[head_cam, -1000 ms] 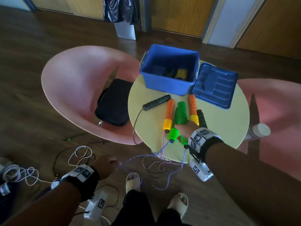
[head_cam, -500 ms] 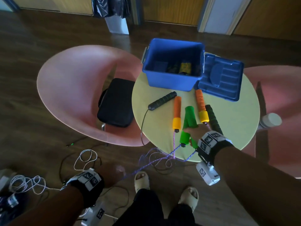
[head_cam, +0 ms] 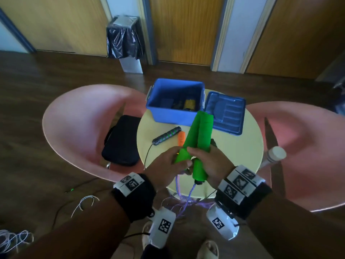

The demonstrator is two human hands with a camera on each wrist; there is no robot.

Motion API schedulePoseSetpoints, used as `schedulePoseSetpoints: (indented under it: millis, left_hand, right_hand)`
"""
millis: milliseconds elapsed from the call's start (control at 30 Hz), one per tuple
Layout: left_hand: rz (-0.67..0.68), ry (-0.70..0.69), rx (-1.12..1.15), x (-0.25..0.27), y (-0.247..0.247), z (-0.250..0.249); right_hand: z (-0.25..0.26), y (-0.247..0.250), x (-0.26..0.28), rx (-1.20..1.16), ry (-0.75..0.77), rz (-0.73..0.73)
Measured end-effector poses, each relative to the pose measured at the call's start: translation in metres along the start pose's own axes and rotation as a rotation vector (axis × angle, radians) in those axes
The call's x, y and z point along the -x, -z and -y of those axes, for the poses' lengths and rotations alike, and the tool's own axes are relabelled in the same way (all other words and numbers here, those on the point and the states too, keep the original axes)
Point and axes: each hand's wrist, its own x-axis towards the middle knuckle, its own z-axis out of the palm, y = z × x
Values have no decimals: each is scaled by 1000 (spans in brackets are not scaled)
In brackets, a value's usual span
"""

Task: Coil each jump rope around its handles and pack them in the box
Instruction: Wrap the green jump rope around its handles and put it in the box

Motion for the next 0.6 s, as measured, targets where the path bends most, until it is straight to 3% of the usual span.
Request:
schedulePoseSetpoints:
  millis: [167,367,500,600]
  left_hand:
    - [-107,-97,229,2,-35,-33]
    - [-25,-189,487,5,-72,-64]
    - [-14,-223,513,4,-86,-78]
    - [-27,-196,407,5,-80,-83]
  right_hand:
    - [32,11,14,-138,12,-100]
    - [63,32,27,-182,38,-4]
    - [78,46,36,44,25,41]
    - [90,76,37,390,140,-65]
